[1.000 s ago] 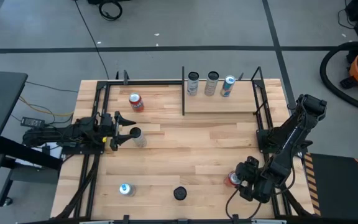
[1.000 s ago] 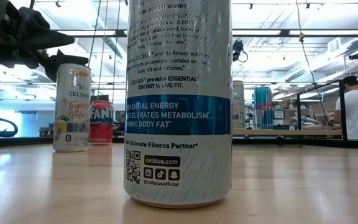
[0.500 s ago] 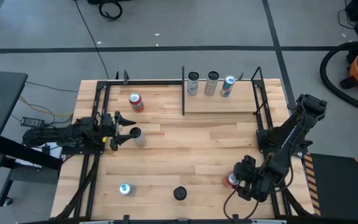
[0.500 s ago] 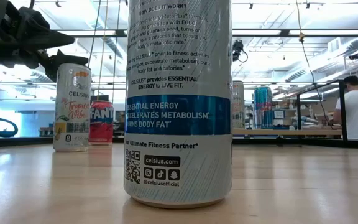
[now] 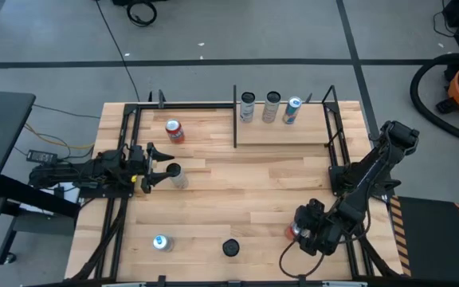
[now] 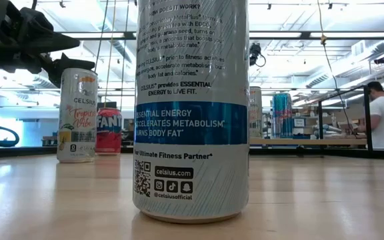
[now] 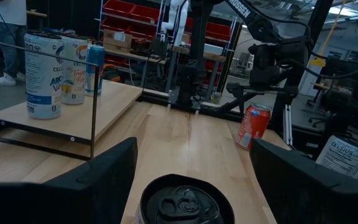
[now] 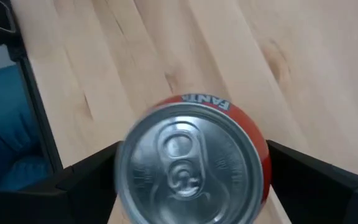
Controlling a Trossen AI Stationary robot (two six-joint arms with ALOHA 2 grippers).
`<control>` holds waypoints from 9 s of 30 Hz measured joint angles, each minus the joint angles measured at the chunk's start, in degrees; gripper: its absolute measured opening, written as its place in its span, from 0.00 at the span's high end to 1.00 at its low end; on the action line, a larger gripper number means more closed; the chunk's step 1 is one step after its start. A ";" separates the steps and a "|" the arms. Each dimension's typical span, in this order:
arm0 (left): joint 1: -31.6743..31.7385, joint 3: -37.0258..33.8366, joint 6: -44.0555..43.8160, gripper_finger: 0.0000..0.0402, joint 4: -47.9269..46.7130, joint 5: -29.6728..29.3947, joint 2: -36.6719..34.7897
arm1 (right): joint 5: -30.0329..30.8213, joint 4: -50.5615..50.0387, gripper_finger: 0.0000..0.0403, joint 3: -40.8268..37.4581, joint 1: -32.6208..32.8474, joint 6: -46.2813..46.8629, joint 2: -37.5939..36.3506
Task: Place canned beverage on shelf
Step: Put the bottom red soda can on the shelf
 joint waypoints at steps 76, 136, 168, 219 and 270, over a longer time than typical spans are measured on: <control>0.00 0.01 2.10 0.22 -0.46 -0.02 0.01 | -12.31 -9.47 0.18 0.46 -102.66 -72.91 -21.94; 0.00 0.02 4.52 0.22 -0.14 -0.06 0.00 | -4.21 -8.11 0.09 -0.90 -101.61 -45.89 -16.81; 0.00 0.02 4.48 0.22 0.04 -0.02 0.02 | -7.00 -5.09 0.01 -0.98 -101.72 -49.71 -26.86; -0.02 0.02 4.02 0.22 0.04 0.02 0.01 | 9.01 -14.67 0.14 -0.93 -93.89 -36.60 -20.55; 0.00 0.00 4.44 0.22 0.04 0.00 0.00 | 5.06 -17.36 0.40 -0.92 -91.91 -39.44 -20.46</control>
